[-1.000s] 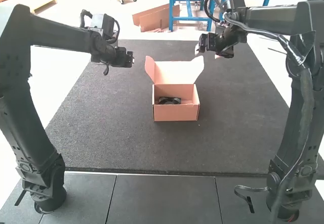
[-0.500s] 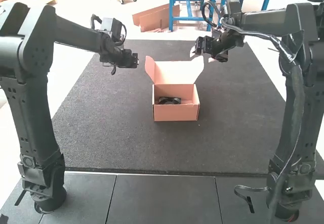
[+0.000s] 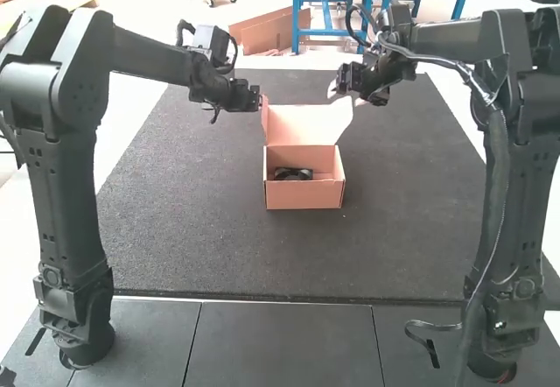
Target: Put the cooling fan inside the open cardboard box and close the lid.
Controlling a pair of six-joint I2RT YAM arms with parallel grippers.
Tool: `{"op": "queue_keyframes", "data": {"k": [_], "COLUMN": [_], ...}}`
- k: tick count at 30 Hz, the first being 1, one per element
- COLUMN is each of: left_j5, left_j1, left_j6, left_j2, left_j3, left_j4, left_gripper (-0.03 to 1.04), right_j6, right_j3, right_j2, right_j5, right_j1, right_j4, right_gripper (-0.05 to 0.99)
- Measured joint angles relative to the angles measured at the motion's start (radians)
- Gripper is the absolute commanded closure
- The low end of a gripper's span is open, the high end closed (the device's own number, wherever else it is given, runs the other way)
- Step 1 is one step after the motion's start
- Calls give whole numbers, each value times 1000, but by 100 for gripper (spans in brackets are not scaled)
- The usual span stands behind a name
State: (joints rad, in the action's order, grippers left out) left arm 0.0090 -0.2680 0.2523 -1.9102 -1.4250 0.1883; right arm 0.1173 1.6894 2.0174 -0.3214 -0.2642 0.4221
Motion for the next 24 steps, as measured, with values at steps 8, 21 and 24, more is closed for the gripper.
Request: {"op": "queue_keyframes", "data": {"k": [8, 21, 24], "left_j5": [21, 22, 22], "left_j1": [-19, -19, -19], "left_j6": [0, 0, 0], "left_j2": [0, 0, 0], "left_j3": [0, -1, -1], "left_j4": [3, 16, 15], "left_gripper": [4, 4, 4], "right_j6": [3, 10, 13], "right_j3": [0, 0, 0], "right_j2": [0, 0, 0], "right_j5": [-13, -18, -21], "right_j1": [0, 0, 0], "right_j4": [8, 12, 22], "right_gripper": [57, 85, 89]}}
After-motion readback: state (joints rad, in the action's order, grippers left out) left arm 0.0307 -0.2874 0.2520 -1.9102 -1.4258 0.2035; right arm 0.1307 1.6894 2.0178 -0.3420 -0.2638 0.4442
